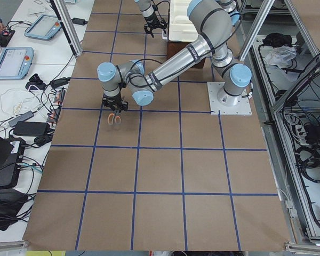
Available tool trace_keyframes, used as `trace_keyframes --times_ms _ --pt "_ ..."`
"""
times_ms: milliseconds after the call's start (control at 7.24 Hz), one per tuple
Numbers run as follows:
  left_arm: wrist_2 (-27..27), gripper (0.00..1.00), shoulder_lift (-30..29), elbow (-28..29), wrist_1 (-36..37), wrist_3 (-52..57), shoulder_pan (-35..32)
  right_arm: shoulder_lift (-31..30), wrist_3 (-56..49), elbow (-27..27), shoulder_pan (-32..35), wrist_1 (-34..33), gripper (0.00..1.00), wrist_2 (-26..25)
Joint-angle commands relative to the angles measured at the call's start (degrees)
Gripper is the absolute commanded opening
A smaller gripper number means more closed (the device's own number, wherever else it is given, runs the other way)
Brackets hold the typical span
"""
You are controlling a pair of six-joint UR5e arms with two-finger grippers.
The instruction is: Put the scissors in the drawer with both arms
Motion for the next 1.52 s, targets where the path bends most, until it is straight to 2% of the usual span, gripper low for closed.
trace_keyframes --times_ms 0,414,829,1382 --pt "0.2 0.0 4.8 -0.1 -7.0 -6.6 -2.3 0.1 -1.6 -0.1 0.0 -2.1 1.0 -0.6" --pt "1.6 0.0 10.5 -0.1 -12.5 -8.8 -7.7 0.2 -2.2 -0.3 -0.1 -7.2 1.0 -2.2" --pt "4.1 0.0 16.7 -0.1 -18.5 -16.7 -16.7 0.2 -4.0 -0.8 -0.6 -8.8 1.0 -2.5" --pt "4.0 0.0 20.0 -0.6 -21.9 -25.9 -23.4 2.4 -6.0 -4.2 -0.7 -9.7 1.0 -3.5"
